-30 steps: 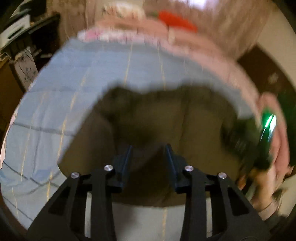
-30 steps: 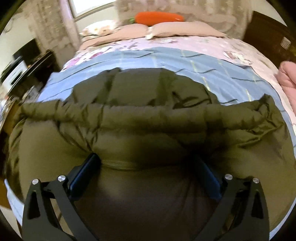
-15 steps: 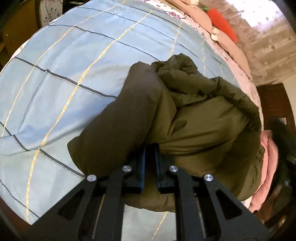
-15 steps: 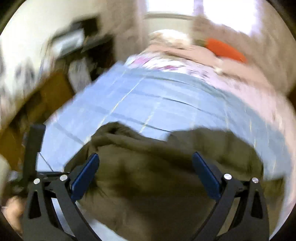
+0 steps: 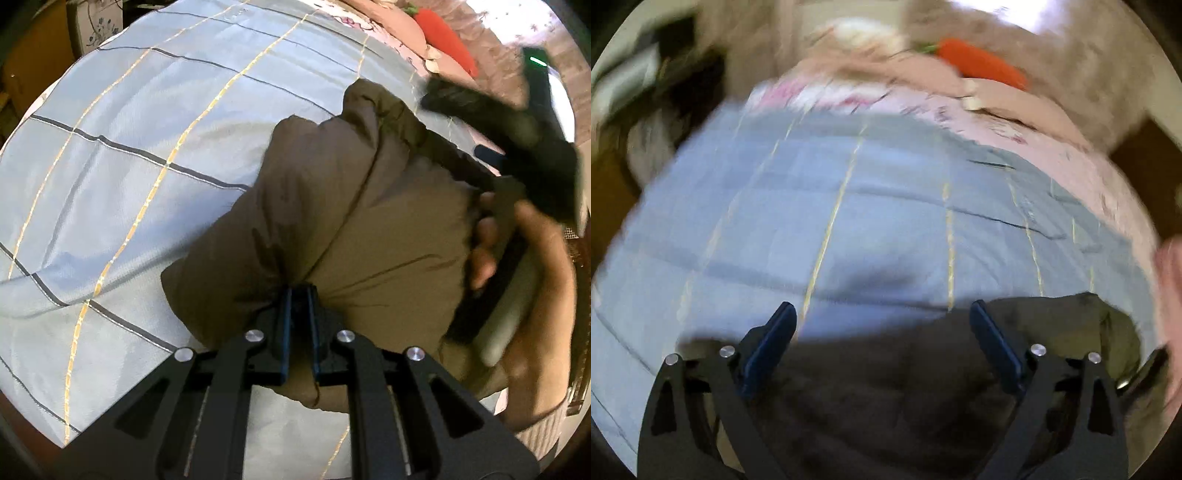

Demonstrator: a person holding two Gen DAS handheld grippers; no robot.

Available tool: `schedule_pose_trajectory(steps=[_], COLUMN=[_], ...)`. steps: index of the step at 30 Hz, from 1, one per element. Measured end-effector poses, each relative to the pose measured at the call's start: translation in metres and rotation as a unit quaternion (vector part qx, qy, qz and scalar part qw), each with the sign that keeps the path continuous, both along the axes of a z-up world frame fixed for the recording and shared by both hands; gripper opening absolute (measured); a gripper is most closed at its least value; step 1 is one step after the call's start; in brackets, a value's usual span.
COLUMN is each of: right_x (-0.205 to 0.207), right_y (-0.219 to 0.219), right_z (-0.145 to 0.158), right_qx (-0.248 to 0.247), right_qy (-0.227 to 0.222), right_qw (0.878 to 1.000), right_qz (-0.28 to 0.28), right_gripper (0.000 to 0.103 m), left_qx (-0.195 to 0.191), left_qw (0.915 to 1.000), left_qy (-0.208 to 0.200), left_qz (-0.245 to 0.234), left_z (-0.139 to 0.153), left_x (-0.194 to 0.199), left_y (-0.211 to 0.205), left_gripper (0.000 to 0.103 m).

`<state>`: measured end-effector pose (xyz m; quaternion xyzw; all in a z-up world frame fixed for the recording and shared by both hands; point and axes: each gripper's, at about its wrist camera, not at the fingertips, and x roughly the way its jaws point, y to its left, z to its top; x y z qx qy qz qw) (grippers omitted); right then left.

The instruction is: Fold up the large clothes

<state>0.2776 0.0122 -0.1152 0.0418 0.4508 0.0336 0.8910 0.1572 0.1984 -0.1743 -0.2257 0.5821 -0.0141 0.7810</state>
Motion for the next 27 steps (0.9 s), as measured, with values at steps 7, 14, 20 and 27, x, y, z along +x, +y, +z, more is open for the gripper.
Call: schedule_pose_trajectory(steps=[7, 14, 20, 27], right_x=[-0.047, -0.050, -0.011, -0.020], right_y=[-0.042, 0.029, 0.066, 0.030], right_z=[0.047, 0.023, -0.042, 0.008], right_qx=[0.187, 0.288, 0.373, 0.336], right_qy=[0.004, 0.155, 0.202, 0.057], right_qw=[0.978, 0.921, 0.890, 0.928], right_qz=[0.093, 0.210, 0.166, 0.151], right_gripper=[0.096, 0.093, 0.093, 0.087], left_qx=[0.011, -0.019, 0.014, 0.049], left_qw=[0.9997, 0.9968, 0.9978, 0.9963], left_qy=[-0.005, 0.014, 0.003, -0.022], left_qz=[0.023, 0.077, 0.065, 0.067], left_z=[0.006, -0.001, 0.002, 0.014], left_x=[0.001, -0.004, -0.005, -0.003], left_y=[0.000, 0.013, 0.010, 0.007], left_gripper=[0.011, 0.011, 0.011, 0.026])
